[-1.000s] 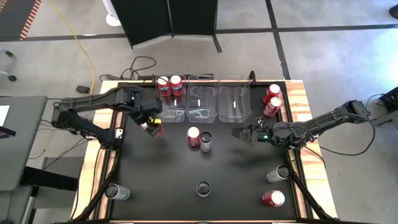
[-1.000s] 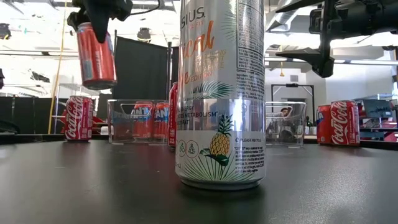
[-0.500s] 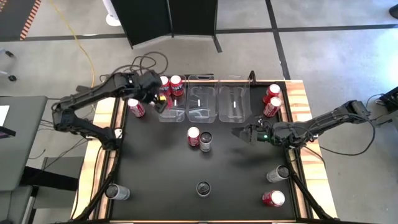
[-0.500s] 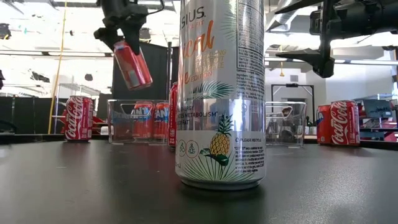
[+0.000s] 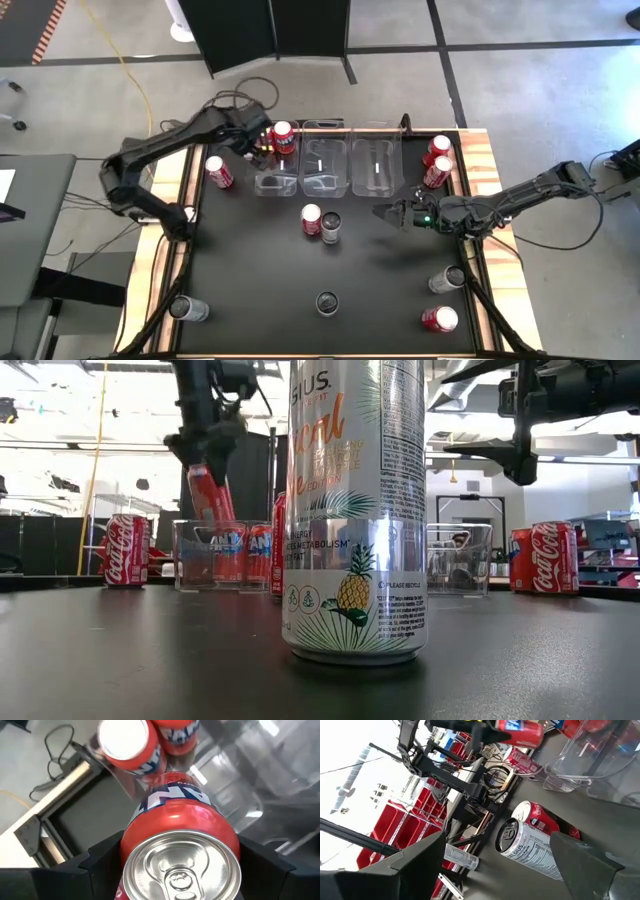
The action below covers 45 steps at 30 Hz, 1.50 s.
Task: Sort soda cans
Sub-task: Put the left red soda can into the left transparent bin
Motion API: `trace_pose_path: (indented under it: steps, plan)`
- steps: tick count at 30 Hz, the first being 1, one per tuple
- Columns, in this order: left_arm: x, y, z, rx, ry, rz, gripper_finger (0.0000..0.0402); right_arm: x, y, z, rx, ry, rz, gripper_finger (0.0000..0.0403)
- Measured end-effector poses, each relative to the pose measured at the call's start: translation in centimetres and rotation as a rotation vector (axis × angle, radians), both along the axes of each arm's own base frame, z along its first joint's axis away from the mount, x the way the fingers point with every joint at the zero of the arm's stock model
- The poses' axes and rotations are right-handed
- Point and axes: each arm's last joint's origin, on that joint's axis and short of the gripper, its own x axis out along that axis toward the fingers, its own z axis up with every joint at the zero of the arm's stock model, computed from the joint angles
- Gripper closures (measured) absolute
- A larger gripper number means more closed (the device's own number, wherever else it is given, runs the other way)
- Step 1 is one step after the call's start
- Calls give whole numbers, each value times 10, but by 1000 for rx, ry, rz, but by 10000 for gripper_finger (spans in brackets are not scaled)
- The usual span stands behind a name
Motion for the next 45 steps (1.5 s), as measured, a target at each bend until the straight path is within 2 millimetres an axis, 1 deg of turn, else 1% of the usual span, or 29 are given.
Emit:
trace_pose_path:
  steps: [5, 10, 16, 21, 30, 45]
  plan:
    - [17, 11, -26, -49, 100, -27, 99, 0, 0, 0, 9, -2, 1, 30]
    - [29, 29, -49, -76, 148, -54, 99, 0, 2, 0, 9, -2, 13, 30]
    - [31, 45, -65, -103, 152, -11, 99, -3, 10, 0, 14, -4, 11, 30]
    - [27, 52, -64, -102, 138, 13, 94, -4, 14, 0, 16, -5, -5, 30]
    - [22, 63, -66, -79, 115, 36, 60, -4, 13, 0, 29, -6, -18, 30]
    - [21, 67, -65, -66, 100, 52, 56, -4, 13, 0, 80, -20, -34, 30]
